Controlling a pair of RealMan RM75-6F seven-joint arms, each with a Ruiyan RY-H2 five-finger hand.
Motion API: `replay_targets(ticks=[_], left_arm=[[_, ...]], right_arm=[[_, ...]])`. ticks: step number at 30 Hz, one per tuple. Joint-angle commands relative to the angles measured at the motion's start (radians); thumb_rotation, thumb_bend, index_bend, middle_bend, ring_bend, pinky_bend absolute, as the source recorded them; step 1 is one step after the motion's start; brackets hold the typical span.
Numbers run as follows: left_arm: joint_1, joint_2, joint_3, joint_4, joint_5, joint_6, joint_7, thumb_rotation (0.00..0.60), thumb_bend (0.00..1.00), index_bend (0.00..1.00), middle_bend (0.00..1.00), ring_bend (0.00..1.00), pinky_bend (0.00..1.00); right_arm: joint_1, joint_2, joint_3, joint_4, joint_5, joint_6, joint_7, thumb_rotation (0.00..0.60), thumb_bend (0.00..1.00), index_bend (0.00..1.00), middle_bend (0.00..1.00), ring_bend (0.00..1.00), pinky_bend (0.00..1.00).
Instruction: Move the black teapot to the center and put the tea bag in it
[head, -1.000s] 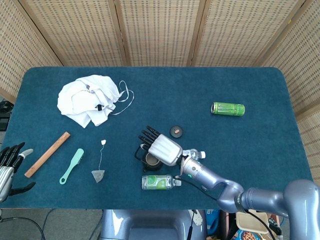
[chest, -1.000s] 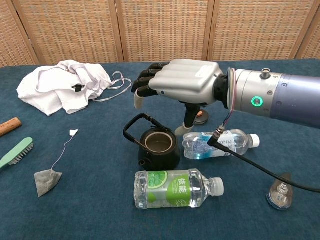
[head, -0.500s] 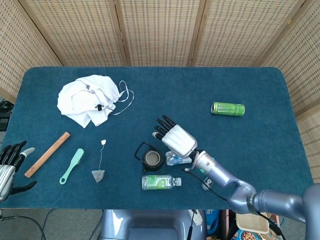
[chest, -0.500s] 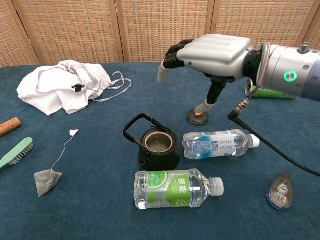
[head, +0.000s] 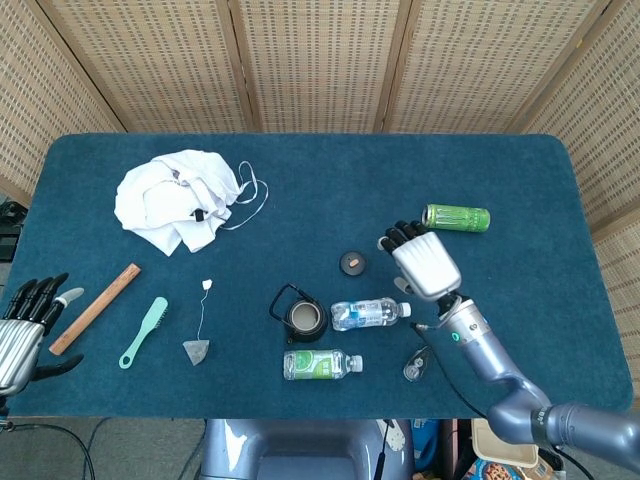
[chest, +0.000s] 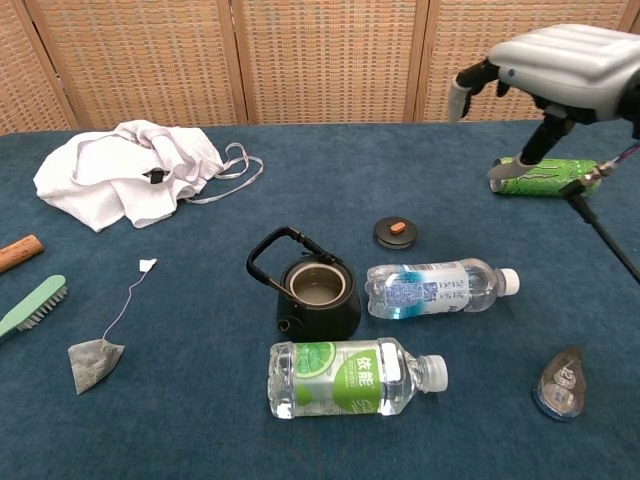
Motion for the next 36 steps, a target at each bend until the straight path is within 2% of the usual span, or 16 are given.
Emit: replay_targets(ticks=[1, 7, 17, 24, 29, 31, 36], left_arm=[[-0.010, 0.005, -0.002, -0.002, 0.008, -0.006, 0.004, 0.600, 0.16, 0.14, 0.02, 0.04, 0.00], [-0.055, 0.021, -0.009, -0.009, 0.044, -0.039, 0.017, 0.600, 0.16, 0.14, 0.02, 0.04, 0.00], [-0.146, 0.049, -0.023, -0.036, 0.106, -0.111, 0.036, 0.600, 0.16, 0.13, 0.02, 0.04, 0.00], [-0.271, 0.083, -0.035, -0.080, 0.159, -0.250, 0.067, 0.600, 0.16, 0.14, 0.02, 0.04, 0.00], [-0.342, 0.100, -0.043, -0.117, 0.152, -0.353, 0.112, 0.600, 0.16, 0.14, 0.07, 0.10, 0.00], [-0.365, 0.100, -0.049, -0.122, 0.143, -0.384, 0.129, 0.600, 0.16, 0.14, 0.10, 0.14, 0.04], [-0.428, 0.075, -0.072, -0.107, 0.110, -0.464, 0.175, 0.600, 0.16, 0.20, 0.21, 0.25, 0.22]], right_arm=[[-0.041, 0.027, -0.002, -0.015, 0.030, 0.033, -0.016, 0.600, 0.32, 0.41, 0.42, 0.28, 0.35], [-0.124, 0.071, -0.020, -0.044, 0.067, 0.102, -0.017, 0.600, 0.31, 0.41, 0.42, 0.28, 0.35], [-0.218, 0.107, -0.050, -0.079, 0.053, 0.186, -0.011, 0.600, 0.31, 0.41, 0.42, 0.28, 0.35], [-0.275, 0.123, -0.058, -0.079, 0.035, 0.225, 0.029, 0.600, 0.31, 0.41, 0.42, 0.28, 0.35], [-0.298, 0.128, -0.055, -0.072, 0.031, 0.230, 0.049, 0.600, 0.31, 0.41, 0.42, 0.28, 0.35], [-0.304, 0.129, -0.053, -0.069, 0.030, 0.230, 0.056, 0.600, 0.32, 0.41, 0.42, 0.28, 0.35], [-0.318, 0.130, -0.049, -0.060, 0.025, 0.225, 0.072, 0.600, 0.32, 0.41, 0.42, 0.28, 0.35]])
